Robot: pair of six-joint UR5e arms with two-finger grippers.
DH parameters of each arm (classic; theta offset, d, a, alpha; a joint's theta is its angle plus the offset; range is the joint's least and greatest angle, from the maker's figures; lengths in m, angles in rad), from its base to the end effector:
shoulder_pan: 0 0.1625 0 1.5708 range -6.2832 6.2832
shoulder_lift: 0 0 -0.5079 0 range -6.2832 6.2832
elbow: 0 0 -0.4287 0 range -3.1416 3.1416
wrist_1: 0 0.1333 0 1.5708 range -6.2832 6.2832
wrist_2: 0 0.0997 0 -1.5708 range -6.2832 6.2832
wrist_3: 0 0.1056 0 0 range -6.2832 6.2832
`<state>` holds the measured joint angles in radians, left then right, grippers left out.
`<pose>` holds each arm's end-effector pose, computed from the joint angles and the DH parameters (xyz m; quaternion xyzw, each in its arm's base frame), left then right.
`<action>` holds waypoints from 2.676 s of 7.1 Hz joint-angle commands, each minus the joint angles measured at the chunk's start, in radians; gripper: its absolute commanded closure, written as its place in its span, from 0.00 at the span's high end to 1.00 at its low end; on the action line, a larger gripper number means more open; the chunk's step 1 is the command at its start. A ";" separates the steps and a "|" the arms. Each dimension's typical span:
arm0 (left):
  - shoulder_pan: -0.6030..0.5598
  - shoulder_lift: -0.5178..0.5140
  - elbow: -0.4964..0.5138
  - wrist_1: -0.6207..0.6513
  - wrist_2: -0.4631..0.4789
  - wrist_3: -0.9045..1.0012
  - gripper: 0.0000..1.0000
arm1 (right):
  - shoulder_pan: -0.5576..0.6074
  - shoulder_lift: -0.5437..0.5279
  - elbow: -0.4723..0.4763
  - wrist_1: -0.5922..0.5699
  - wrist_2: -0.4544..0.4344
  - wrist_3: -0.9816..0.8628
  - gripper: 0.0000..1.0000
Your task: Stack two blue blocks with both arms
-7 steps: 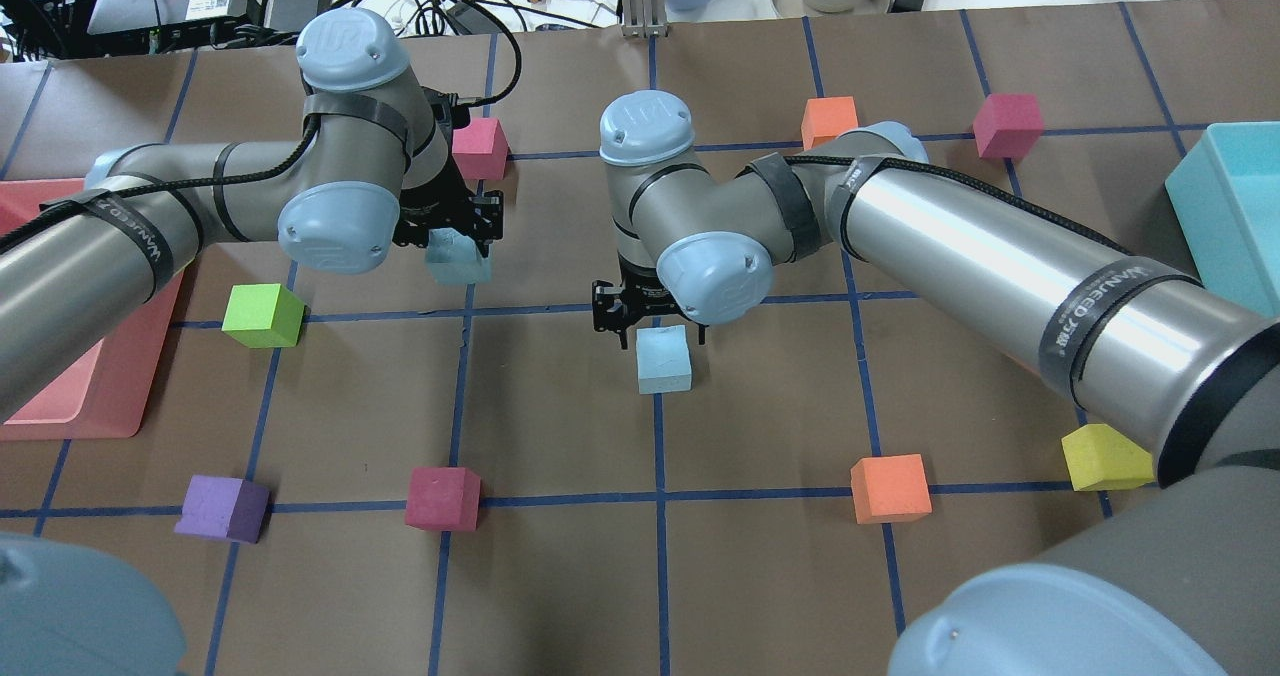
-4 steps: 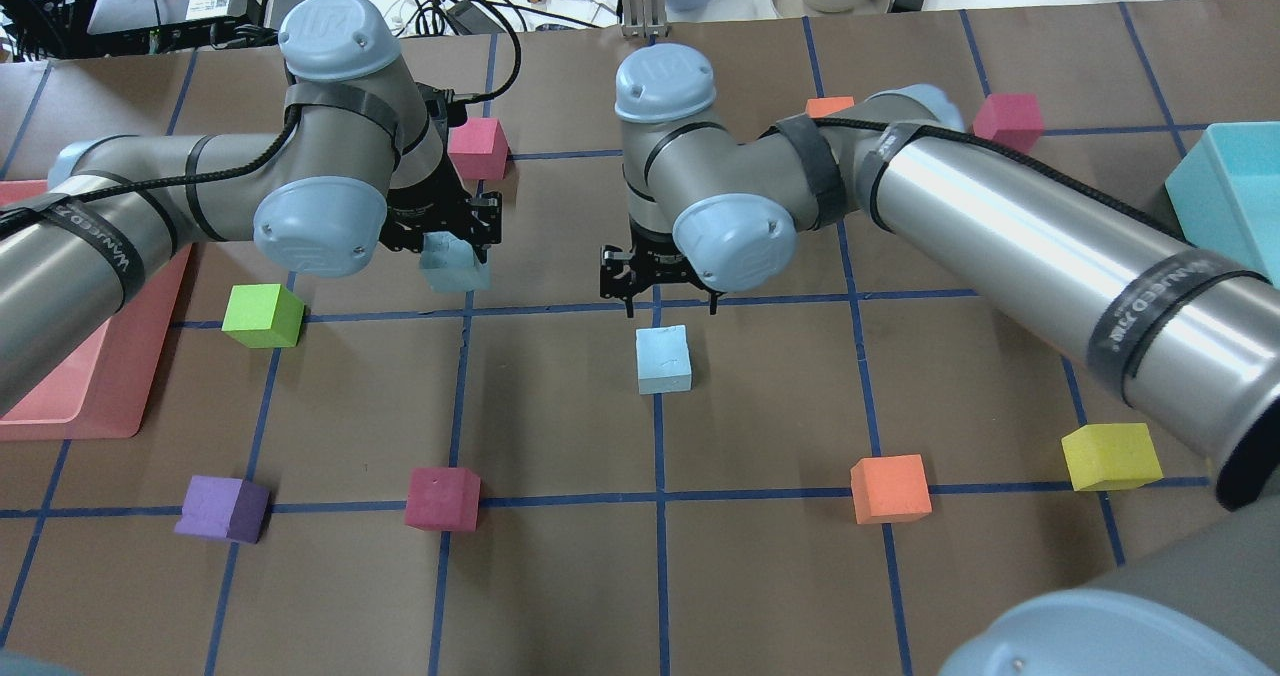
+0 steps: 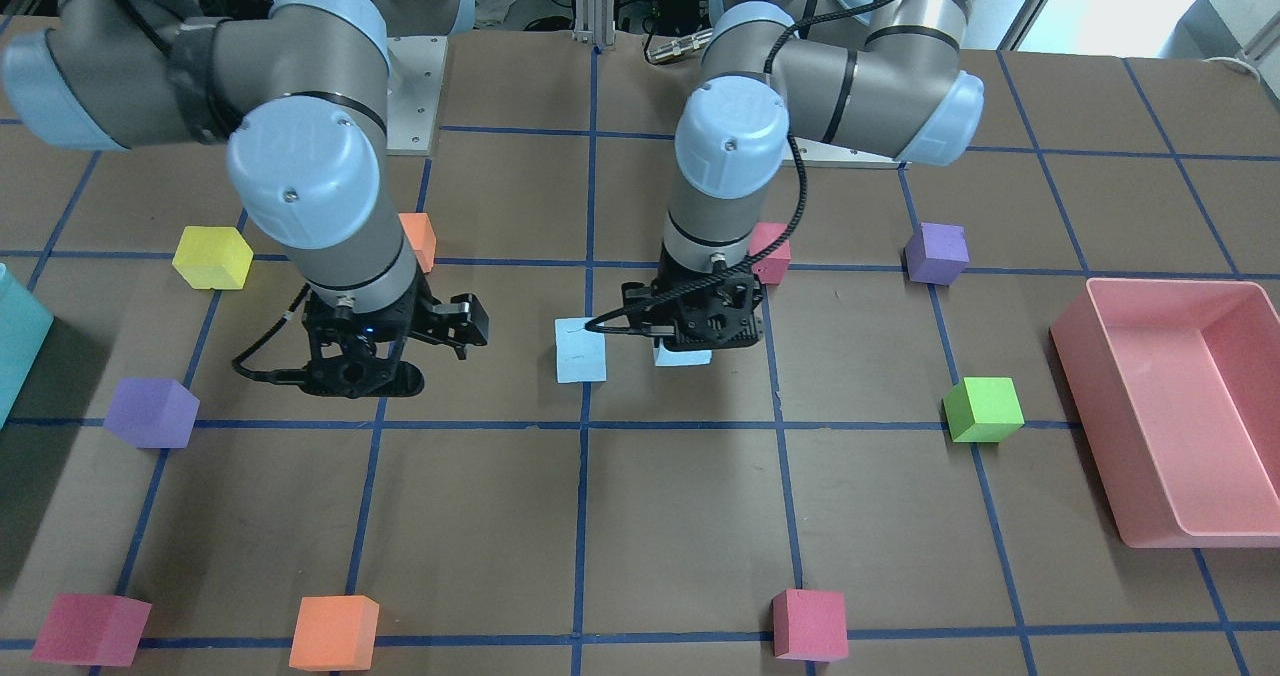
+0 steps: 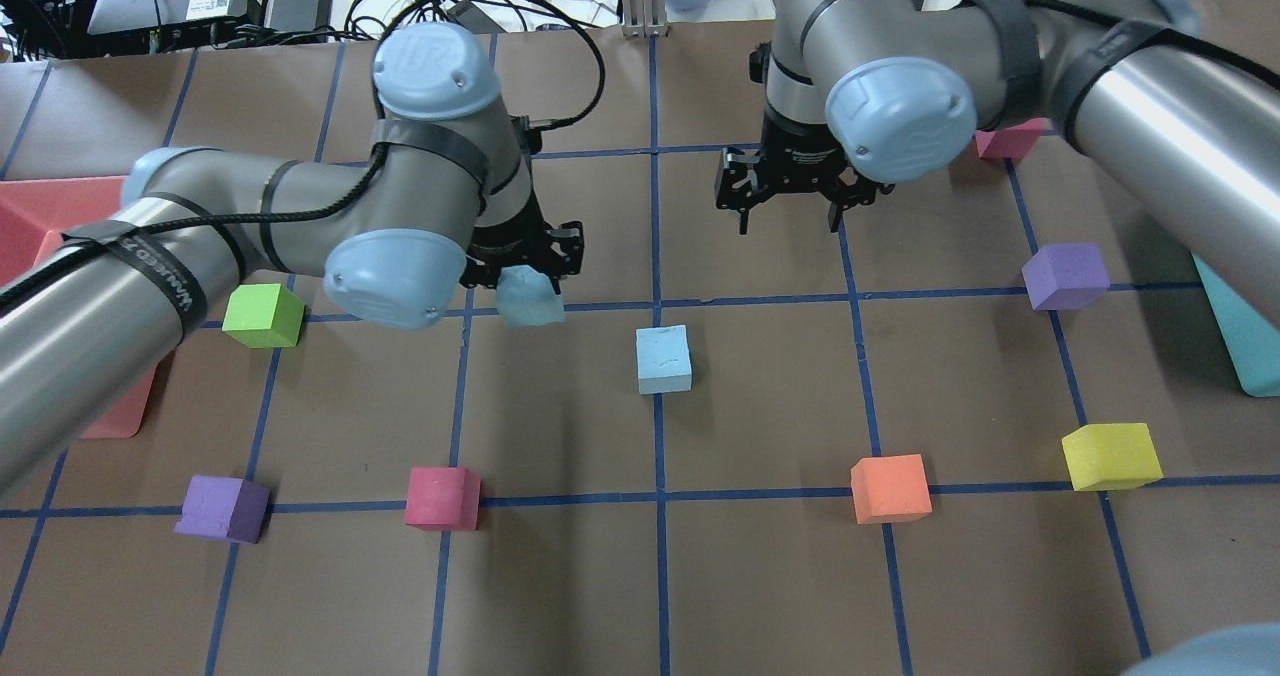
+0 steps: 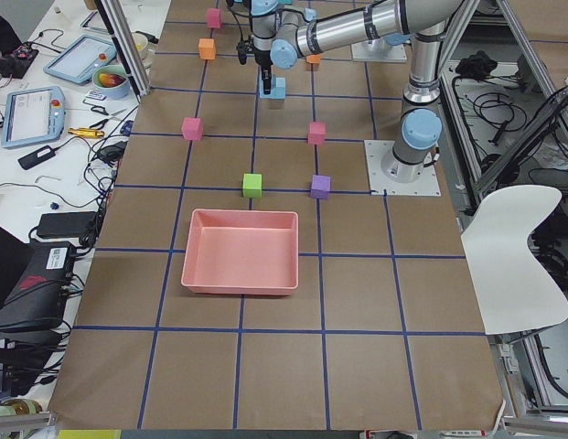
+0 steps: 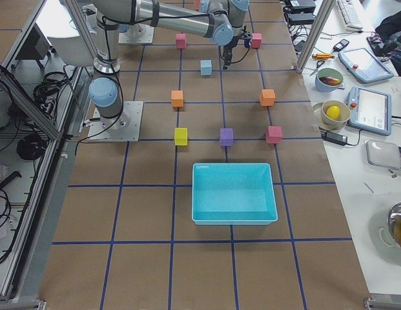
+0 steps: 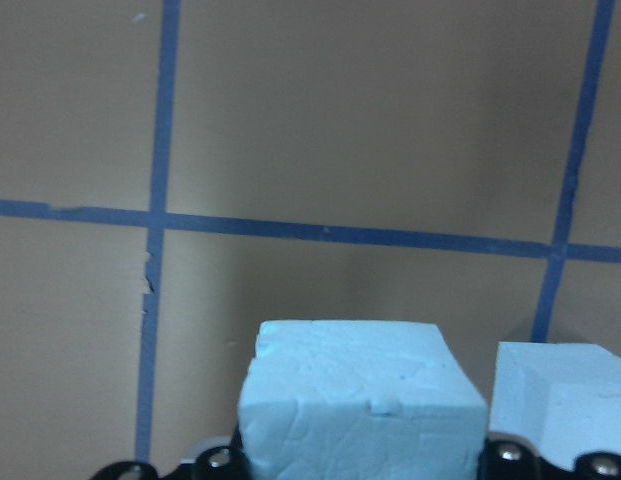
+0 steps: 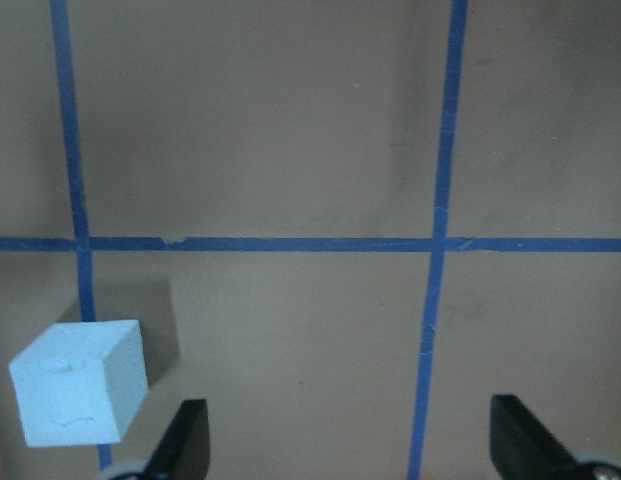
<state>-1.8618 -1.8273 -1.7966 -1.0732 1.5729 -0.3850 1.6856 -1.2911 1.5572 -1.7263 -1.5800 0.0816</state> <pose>-0.3025 -0.5461 0.3509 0.0470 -0.9989 0.0076 0.0015 0.2049 -0.6219 0.4220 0.0168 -0.9983 -0.0546 0.0100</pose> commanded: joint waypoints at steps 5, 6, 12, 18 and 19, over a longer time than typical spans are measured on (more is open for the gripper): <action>-0.175 -0.099 0.002 0.114 0.009 -0.199 0.00 | -0.158 -0.204 0.003 0.205 -0.014 -0.091 1.00; -0.180 -0.098 0.008 0.116 0.012 -0.201 0.00 | -0.153 -0.223 0.001 0.203 -0.012 -0.089 1.00; -0.180 -0.125 0.009 0.116 0.006 -0.189 0.46 | -0.115 -0.252 -0.006 0.192 0.009 -0.003 1.00; -0.148 -0.043 0.049 0.119 0.006 -0.116 1.00 | -0.106 -0.251 -0.005 0.192 0.003 -0.005 1.00; -0.095 0.000 0.086 -0.009 0.006 -0.024 1.00 | -0.106 -0.251 -0.002 0.192 0.003 -0.005 1.00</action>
<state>-2.0035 -1.8754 -1.7486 -0.9759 1.5792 -0.4990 1.5805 -1.5418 1.5533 -1.5340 -1.5755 0.0770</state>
